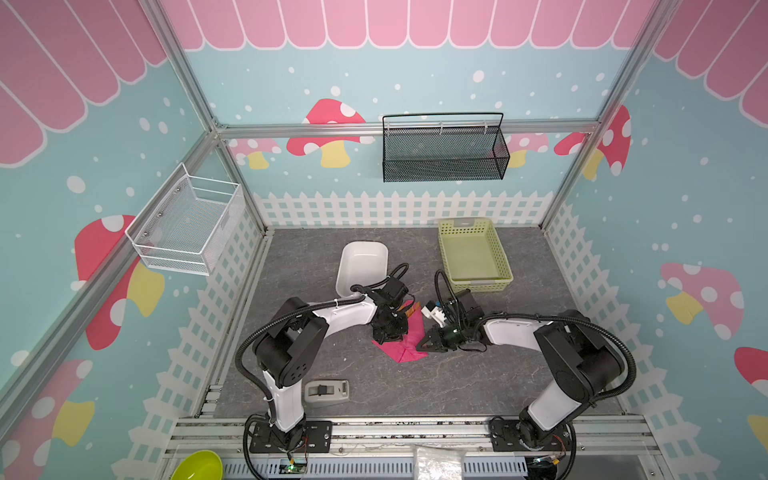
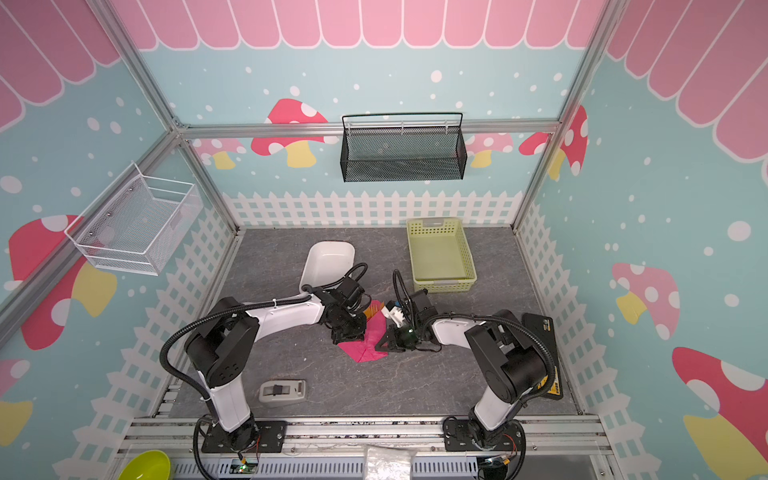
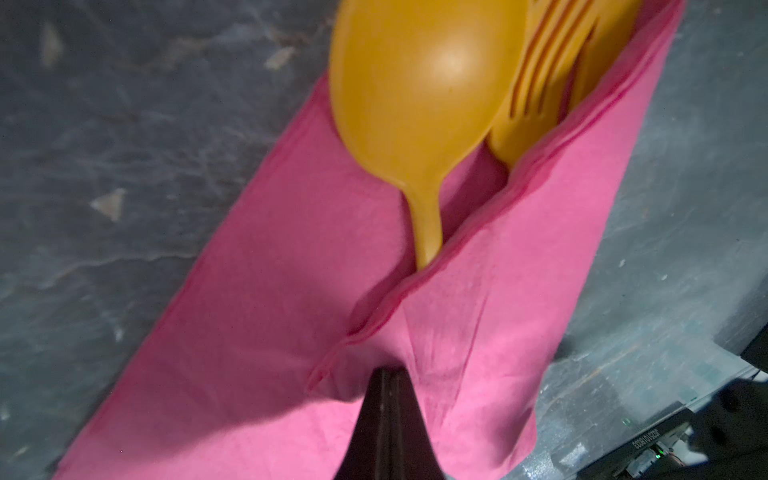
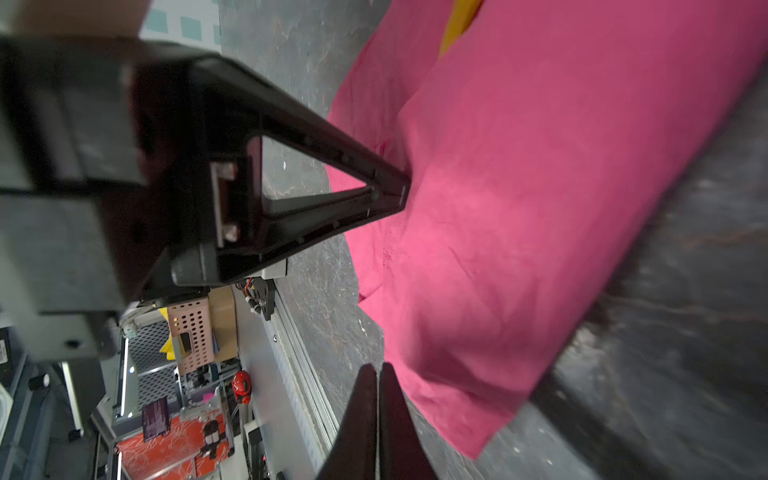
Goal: Place the utensils on the paper napkin and roll it up
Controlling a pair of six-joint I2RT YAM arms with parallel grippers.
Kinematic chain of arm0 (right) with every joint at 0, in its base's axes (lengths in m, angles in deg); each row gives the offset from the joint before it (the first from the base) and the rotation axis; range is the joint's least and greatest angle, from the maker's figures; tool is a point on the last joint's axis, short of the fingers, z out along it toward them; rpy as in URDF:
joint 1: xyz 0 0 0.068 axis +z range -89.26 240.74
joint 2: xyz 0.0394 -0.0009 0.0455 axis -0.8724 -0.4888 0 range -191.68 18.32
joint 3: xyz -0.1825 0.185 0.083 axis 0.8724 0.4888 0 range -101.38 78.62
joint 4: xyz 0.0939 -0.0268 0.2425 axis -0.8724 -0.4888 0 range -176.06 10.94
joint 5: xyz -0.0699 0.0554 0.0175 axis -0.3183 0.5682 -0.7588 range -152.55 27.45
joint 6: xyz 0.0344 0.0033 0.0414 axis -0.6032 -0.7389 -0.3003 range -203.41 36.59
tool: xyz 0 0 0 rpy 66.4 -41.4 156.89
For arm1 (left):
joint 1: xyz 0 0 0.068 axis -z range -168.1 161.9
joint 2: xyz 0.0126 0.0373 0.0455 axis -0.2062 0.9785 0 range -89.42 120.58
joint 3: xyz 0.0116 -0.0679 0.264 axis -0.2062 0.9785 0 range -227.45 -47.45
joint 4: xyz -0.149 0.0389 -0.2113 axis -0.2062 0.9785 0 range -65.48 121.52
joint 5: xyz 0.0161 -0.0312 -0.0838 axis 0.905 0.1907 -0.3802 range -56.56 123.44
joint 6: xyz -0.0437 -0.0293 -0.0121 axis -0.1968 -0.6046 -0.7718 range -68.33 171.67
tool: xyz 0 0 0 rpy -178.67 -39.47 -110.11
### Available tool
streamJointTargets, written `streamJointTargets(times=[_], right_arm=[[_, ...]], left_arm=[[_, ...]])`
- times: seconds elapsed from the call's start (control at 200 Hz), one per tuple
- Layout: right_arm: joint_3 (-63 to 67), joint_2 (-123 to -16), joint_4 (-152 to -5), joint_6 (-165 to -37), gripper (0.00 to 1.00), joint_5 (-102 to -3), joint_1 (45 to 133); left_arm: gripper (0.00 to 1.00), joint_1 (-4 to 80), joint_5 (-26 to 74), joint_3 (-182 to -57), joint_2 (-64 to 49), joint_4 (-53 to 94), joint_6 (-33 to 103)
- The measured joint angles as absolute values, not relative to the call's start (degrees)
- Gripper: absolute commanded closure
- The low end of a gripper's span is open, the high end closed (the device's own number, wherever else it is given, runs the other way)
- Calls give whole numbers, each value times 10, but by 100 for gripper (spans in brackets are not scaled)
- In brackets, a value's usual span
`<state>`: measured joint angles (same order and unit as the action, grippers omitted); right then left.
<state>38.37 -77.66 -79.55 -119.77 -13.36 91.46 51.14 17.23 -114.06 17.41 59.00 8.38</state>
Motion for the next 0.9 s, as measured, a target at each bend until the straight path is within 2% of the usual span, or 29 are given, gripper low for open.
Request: streamJointTargets(times=[0.19, 0.901], right_arm=[[382, -810, -825, -1181, 92, -155, 917], [400, -790, -803, -1208, 92, -156, 918]], left_arm=[[98, 512, 172, -1141, 174, 590, 84], [98, 522, 171, -1141, 174, 596, 86]])
